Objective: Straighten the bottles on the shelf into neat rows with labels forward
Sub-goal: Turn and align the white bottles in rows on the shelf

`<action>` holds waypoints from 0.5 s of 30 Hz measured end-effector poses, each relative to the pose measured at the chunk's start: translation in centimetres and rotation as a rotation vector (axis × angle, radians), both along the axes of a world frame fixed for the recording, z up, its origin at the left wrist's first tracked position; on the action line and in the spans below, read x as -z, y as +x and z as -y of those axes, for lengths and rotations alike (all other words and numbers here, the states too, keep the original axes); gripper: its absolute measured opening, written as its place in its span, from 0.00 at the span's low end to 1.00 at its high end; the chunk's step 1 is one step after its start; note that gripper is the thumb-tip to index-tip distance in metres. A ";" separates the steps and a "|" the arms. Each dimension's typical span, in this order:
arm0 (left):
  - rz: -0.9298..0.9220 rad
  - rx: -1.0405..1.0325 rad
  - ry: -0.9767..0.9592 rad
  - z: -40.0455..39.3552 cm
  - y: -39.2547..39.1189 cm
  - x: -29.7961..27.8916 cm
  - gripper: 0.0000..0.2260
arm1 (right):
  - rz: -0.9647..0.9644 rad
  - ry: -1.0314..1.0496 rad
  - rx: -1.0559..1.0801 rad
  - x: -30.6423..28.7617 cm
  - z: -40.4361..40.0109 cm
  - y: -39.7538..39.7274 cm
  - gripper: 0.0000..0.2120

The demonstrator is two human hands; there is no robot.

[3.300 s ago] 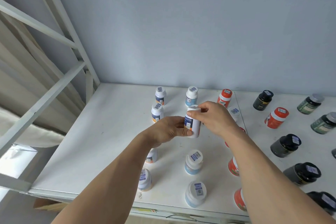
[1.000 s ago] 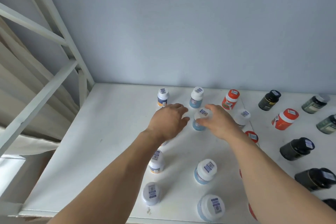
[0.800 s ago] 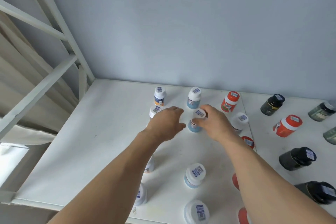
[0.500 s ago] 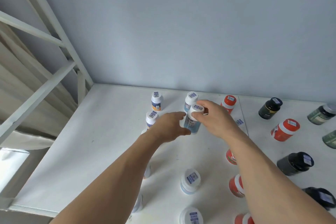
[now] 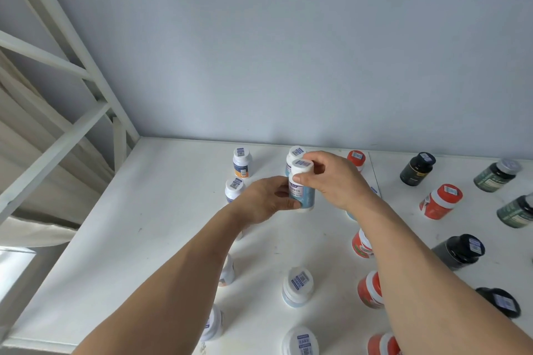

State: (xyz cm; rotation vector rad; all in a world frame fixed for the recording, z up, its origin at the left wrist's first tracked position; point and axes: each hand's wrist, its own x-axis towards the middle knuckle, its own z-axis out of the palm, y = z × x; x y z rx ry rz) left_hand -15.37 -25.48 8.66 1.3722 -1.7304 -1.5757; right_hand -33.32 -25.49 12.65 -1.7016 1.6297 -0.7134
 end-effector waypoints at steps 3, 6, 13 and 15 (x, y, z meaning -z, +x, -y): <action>0.033 -0.004 -0.012 0.1 0.1 0.0 0.17 | 0.000 -0.012 0.015 0.0 0.1 0.1 0.18; 0.221 -0.003 -0.142 0.2 0.0 -0.4 0.16 | -0.025 -0.013 0.025 0.3 -0.2 0.3 0.18; 0.768 0.135 -0.510 0.3 0.1 -1.6 0.26 | -0.059 0.039 0.021 3.9 -1.2 1.1 0.16; 0.799 0.152 -0.514 0.4 0.3 -1.4 0.25 | -0.078 0.062 0.025 4.8 -1.3 1.3 0.17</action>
